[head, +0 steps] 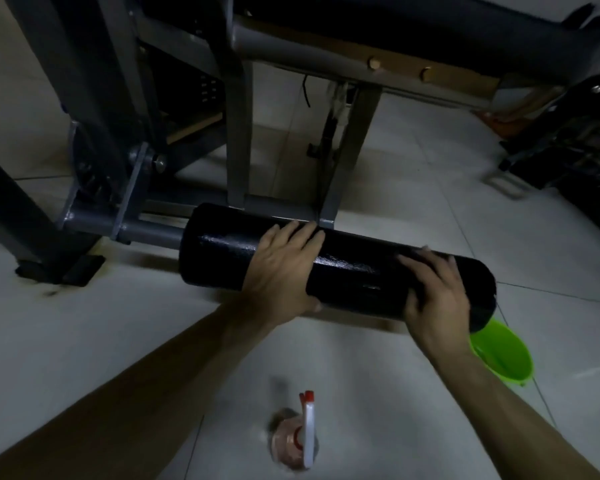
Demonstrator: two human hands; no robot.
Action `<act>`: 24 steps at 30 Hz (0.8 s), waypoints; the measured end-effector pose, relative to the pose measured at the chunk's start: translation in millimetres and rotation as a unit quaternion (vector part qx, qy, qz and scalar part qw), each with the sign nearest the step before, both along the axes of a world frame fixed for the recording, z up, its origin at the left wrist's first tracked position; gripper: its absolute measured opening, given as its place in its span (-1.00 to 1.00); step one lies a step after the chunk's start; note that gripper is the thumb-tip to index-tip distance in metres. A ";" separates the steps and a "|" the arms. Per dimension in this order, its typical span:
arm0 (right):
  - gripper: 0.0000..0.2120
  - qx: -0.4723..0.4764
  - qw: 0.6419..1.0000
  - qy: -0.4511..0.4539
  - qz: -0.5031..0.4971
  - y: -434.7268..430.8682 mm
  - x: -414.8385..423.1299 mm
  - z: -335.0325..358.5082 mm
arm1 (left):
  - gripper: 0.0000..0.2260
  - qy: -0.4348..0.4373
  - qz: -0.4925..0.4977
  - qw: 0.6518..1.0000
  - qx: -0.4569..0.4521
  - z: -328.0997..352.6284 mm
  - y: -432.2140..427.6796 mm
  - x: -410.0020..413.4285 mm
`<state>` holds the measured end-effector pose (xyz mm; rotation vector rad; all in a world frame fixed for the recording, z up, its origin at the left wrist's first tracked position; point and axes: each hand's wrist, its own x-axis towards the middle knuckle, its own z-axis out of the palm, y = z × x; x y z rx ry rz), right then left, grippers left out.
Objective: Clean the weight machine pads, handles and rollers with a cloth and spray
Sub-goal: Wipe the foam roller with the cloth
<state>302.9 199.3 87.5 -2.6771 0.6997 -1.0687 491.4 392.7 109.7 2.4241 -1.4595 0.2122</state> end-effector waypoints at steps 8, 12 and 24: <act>-0.53 -0.011 0.989 0.013 0.147 63.7 73.5 -0.3 | -0.05 0.007 0.038 0.999 -0.034 2.5 -4.1 -5.9; -0.35 -0.044 0.995 0.012 0.087 6.4 14.8 -4.5 | 0.03 0.022 0.051 0.998 -0.014 6.8 -4.0 -5.6; -0.49 0.058 0.996 -0.027 0.056 36.3 19.1 -9.6 | -0.05 -0.001 0.007 1.000 -0.009 12.8 -62.3 -72.8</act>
